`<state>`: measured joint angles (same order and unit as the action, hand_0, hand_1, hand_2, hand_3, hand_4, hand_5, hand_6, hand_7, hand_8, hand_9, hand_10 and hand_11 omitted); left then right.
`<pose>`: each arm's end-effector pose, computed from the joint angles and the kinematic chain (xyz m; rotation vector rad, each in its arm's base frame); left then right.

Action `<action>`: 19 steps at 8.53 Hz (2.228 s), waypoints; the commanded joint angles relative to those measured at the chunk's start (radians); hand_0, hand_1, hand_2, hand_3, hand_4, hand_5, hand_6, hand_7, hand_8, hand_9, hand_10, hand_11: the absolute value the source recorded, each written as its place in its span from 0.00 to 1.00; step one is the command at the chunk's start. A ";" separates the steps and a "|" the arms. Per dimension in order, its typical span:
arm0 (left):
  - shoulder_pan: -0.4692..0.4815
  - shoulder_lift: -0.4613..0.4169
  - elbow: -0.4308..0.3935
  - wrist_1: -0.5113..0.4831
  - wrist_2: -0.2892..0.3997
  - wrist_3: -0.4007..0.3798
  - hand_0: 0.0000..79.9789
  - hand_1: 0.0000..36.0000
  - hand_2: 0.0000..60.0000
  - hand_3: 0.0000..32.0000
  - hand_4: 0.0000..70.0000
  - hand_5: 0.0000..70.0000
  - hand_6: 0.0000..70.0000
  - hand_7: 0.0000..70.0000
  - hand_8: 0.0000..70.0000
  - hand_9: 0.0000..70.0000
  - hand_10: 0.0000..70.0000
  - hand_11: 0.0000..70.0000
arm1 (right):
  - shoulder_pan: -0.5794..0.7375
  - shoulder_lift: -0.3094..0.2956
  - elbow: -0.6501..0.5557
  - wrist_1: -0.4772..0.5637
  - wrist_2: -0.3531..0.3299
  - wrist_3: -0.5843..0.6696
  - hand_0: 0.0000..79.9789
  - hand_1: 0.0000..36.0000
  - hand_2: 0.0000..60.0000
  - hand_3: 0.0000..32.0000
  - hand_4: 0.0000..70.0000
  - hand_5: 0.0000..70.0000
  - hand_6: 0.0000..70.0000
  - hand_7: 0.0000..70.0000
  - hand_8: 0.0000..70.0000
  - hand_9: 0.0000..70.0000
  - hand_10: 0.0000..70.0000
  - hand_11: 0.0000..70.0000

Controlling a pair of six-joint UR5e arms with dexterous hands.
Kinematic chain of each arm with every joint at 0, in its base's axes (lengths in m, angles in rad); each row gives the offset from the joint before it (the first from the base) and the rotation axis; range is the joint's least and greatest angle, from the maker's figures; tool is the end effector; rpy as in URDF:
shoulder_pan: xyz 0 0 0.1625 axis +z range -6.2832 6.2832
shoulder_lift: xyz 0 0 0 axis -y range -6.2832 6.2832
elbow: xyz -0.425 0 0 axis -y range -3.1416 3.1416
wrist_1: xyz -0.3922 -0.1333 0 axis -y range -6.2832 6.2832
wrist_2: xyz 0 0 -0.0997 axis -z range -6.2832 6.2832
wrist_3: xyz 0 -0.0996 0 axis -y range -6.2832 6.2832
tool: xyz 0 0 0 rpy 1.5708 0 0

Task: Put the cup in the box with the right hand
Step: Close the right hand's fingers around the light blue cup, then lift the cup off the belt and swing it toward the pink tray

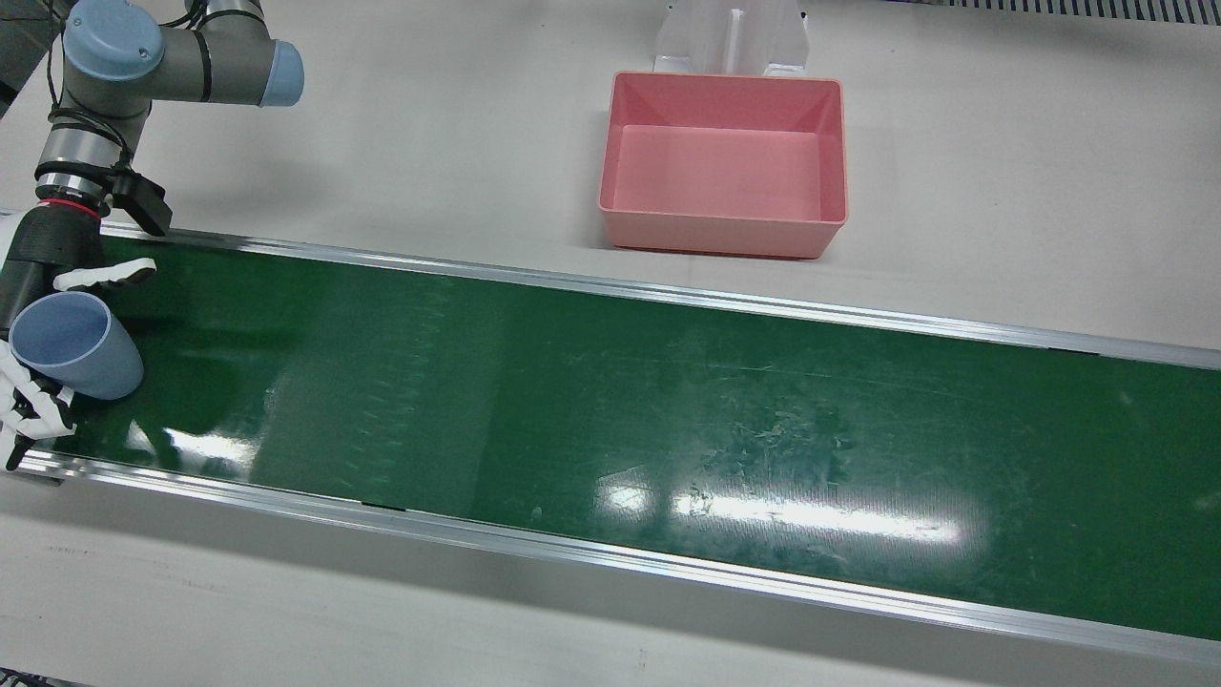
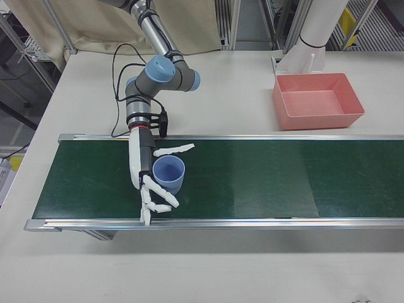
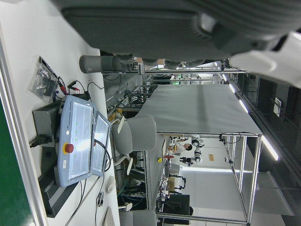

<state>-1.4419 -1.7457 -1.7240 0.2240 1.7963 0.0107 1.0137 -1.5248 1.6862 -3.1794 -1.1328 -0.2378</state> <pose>-0.0391 -0.5618 0.5437 -0.3452 2.1285 -1.9111 -0.1198 -0.5244 0.6118 0.0760 -2.2025 1.9478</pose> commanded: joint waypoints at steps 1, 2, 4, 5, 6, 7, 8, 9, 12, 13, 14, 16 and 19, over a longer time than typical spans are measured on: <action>0.000 0.000 0.001 0.000 0.000 0.000 0.00 0.00 0.00 0.00 0.00 0.00 0.00 0.00 0.00 0.00 0.00 0.00 | 0.000 0.000 0.000 -0.005 0.022 0.002 0.67 0.75 0.83 0.00 0.34 0.18 0.52 1.00 0.63 1.00 0.29 0.45; 0.000 0.000 0.000 0.000 0.000 0.000 0.00 0.00 0.00 0.00 0.00 0.00 0.00 0.00 0.00 0.00 0.00 0.00 | -0.001 0.000 0.001 -0.005 0.022 0.002 0.75 1.00 1.00 0.00 0.57 0.32 0.65 1.00 1.00 1.00 0.67 0.98; 0.000 0.000 0.000 0.000 0.000 0.000 0.00 0.00 0.00 0.00 0.00 0.00 0.00 0.00 0.00 0.00 0.00 0.00 | -0.001 0.015 0.009 -0.008 0.022 0.014 1.00 1.00 1.00 0.00 0.87 0.43 0.76 1.00 1.00 1.00 0.95 1.00; 0.000 0.000 0.000 0.000 0.000 0.000 0.00 0.00 0.00 0.00 0.00 0.00 0.00 0.00 0.00 0.00 0.00 0.00 | 0.008 0.032 0.041 -0.008 0.022 0.014 1.00 1.00 1.00 0.00 0.94 0.45 0.80 1.00 1.00 1.00 1.00 1.00; 0.000 0.000 0.000 0.000 0.000 0.000 0.00 0.00 0.00 0.00 0.00 0.00 0.00 0.00 0.00 0.00 0.00 0.00 | 0.009 0.038 0.085 -0.010 0.021 0.011 0.93 1.00 1.00 0.00 0.79 0.47 0.82 1.00 1.00 1.00 1.00 1.00; 0.000 0.000 0.000 0.000 0.000 0.000 0.00 0.00 0.00 0.00 0.00 0.00 0.00 0.00 0.00 0.00 0.00 0.00 | 0.009 0.079 0.110 -0.010 0.010 0.008 1.00 1.00 1.00 0.00 0.77 0.47 0.81 1.00 1.00 1.00 1.00 1.00; 0.000 0.000 0.000 0.000 0.000 0.000 0.00 0.00 0.00 0.00 0.00 0.00 0.00 0.00 0.00 0.00 0.00 0.00 | 0.011 0.137 0.115 -0.010 -0.046 0.011 0.93 1.00 1.00 0.00 0.70 0.47 0.81 1.00 1.00 1.00 1.00 1.00; 0.000 0.000 0.000 0.000 0.000 0.000 0.00 0.00 0.00 0.00 0.00 0.00 0.00 0.00 0.00 0.00 0.00 0.00 | 0.026 0.191 0.121 -0.049 -0.146 0.011 0.95 1.00 1.00 0.00 0.75 0.46 0.81 1.00 1.00 1.00 1.00 1.00; 0.000 -0.002 0.000 0.000 0.000 0.000 0.00 0.00 0.00 0.00 0.00 0.00 0.00 0.00 0.00 0.00 0.00 0.00 | 0.005 0.204 0.318 -0.157 -0.287 -0.073 0.99 1.00 1.00 0.00 0.97 0.45 0.79 1.00 1.00 1.00 1.00 1.00; 0.000 -0.002 0.000 0.000 0.000 0.000 0.00 0.00 0.00 0.00 0.00 0.00 0.00 0.00 0.00 0.00 0.00 0.00 | -0.029 0.206 0.420 -0.254 -0.317 -0.109 1.00 1.00 1.00 0.00 0.98 0.45 0.79 1.00 1.00 1.00 1.00 1.00; 0.000 0.000 0.000 0.000 0.000 0.000 0.00 0.00 0.00 0.00 0.00 0.00 0.00 0.00 0.00 0.00 0.00 0.00 | -0.067 0.204 0.487 -0.295 -0.381 -0.161 0.99 1.00 1.00 0.00 0.93 0.44 0.79 1.00 1.00 1.00 1.00 1.00; 0.000 0.000 0.000 0.000 0.000 0.000 0.00 0.00 0.00 0.00 0.00 0.00 0.00 0.00 0.00 0.00 0.00 0.00 | -0.244 0.201 0.509 -0.298 -0.421 -0.208 1.00 1.00 1.00 0.00 1.00 0.45 0.80 1.00 1.00 1.00 1.00 1.00; 0.000 0.000 0.000 0.000 0.000 0.000 0.00 0.00 0.00 0.00 0.00 0.00 0.00 0.00 0.00 0.00 0.00 0.00 | -0.589 0.252 0.511 -0.297 -0.264 -0.253 1.00 1.00 1.00 0.00 0.98 0.45 0.81 1.00 1.00 1.00 1.00 1.00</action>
<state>-1.4419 -1.7457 -1.7242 0.2240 1.7963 0.0107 0.6507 -1.2953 2.1931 -3.4754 -1.5130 -0.4609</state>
